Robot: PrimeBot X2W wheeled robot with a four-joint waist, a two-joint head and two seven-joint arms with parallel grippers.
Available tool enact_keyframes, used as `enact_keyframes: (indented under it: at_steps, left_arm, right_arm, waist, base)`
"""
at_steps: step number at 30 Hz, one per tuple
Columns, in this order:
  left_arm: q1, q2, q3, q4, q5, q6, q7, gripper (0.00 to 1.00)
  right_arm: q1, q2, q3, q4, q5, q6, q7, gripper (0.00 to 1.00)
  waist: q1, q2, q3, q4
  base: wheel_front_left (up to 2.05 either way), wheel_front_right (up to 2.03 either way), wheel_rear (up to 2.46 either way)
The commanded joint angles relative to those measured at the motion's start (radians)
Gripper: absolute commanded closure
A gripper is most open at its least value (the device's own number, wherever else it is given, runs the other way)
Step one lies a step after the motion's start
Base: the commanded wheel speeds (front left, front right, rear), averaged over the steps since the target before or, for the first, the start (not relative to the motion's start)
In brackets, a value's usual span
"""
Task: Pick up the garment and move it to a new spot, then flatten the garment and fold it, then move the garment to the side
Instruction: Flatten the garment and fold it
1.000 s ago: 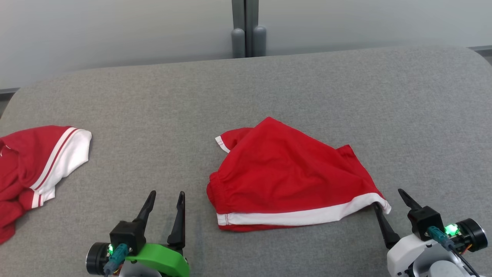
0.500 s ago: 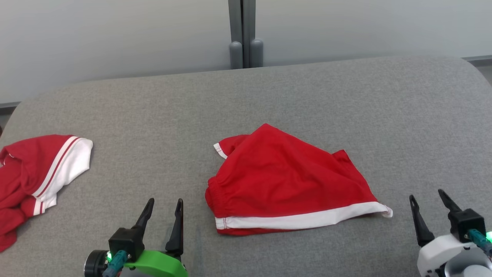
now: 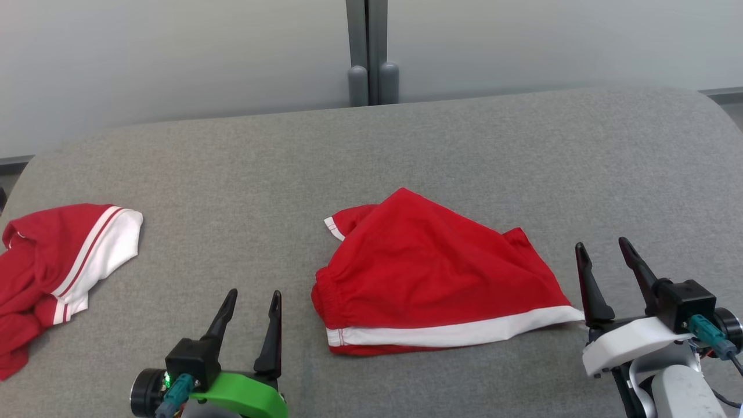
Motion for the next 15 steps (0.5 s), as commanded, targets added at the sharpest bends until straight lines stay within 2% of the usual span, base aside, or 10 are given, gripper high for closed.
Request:
enact_keyframes:
  at_steps: [1,8,12,15]
  left_arm:
    - [0.006,0.004,-0.004,0.003,-0.015,-0.002,-0.001,0.00]
    - [-0.011,0.004,-0.153,0.060,-0.173,-0.002,-0.001,0.00]
    - [-0.041,0.026,-0.263,0.136,-0.285,-0.002,-0.001,0.00]
    - [-0.065,0.044,-0.294,0.172,-0.351,-0.002,-0.001,0.00]
  right_arm:
    - [0.009,-0.001,0.003,0.005,0.003,-0.002,-0.001,0.00]
    - [0.015,0.002,0.009,0.033,-0.027,-0.002,-0.001,0.00]
    - [0.012,0.002,0.030,0.048,-0.044,-0.002,-0.001,0.00]
    - [0.007,0.001,0.038,0.046,-0.043,-0.002,-0.001,0.00]
  waist:
    - [0.0000,0.0000,0.002,0.000]
    - [0.0000,0.0000,0.029,-0.018]
    - [0.0000,0.0000,0.054,-0.039]
    - [0.0000,0.0000,0.067,-0.051]
  base:
    - [0.00,0.00,0.00]
    - [0.00,0.00,0.00]
    - [0.00,0.00,0.00]
    - [0.00,0.00,0.00]
